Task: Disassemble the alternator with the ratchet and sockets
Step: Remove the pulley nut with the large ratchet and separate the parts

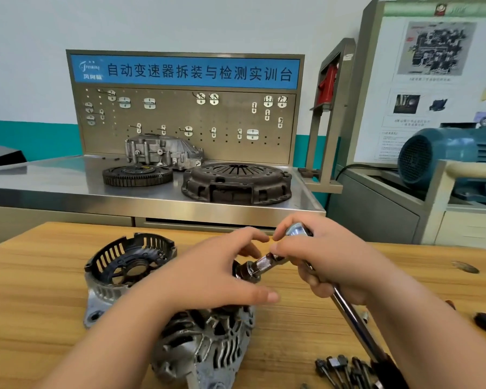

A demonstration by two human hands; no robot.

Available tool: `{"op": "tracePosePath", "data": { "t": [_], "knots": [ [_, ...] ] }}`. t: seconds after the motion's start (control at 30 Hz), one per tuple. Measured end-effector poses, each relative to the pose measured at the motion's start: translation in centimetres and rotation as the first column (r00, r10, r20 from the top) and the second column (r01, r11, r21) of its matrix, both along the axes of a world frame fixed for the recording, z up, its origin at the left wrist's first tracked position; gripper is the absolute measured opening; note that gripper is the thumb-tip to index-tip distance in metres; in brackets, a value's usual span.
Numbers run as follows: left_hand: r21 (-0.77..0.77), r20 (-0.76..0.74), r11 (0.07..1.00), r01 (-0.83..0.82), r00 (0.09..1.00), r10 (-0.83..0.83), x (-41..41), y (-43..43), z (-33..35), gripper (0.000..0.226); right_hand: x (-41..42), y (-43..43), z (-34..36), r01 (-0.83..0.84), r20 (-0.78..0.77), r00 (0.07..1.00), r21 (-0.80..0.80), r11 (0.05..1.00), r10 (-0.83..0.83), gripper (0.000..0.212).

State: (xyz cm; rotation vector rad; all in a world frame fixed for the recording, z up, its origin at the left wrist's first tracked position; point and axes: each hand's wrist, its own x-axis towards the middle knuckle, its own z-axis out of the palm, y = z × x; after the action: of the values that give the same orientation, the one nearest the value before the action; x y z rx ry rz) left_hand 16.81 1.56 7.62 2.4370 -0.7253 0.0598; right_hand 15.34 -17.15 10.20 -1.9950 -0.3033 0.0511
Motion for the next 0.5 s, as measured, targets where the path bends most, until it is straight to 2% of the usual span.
{"op": "tracePosePath", "data": {
  "t": [0.13,0.2,0.33,0.43,0.5],
  "knots": [
    [-0.210,-0.050,0.977,-0.043,0.998,0.033,-0.2,-1.5,-0.3,0.036,0.7,0.1,-0.1,0.051,0.003,0.999,-0.060,0.997,-0.051,0.023],
    [-0.338,-0.138,0.939,-0.062,0.990,0.016,-0.3,-1.7,0.3,0.024,1.1,0.4,0.0,0.078,0.015,0.997,-0.086,0.993,-0.077,0.032],
    [-0.610,-0.355,0.765,-0.206,0.934,-0.032,0.3,-1.7,0.9,0.029,1.4,1.0,0.3,0.145,0.099,0.986,-0.151,0.978,-0.131,0.032],
    [-0.658,-0.354,0.724,-0.207,0.934,-0.055,0.4,-1.7,0.4,0.031,1.4,1.2,0.1,0.201,0.287,0.948,-0.205,0.958,-0.137,0.038],
    [-0.672,-0.347,0.709,-0.213,0.937,-0.047,0.6,-1.6,0.2,0.033,1.2,1.4,-0.2,0.233,0.439,0.891,-0.225,0.946,-0.115,0.041]
  ]
}}
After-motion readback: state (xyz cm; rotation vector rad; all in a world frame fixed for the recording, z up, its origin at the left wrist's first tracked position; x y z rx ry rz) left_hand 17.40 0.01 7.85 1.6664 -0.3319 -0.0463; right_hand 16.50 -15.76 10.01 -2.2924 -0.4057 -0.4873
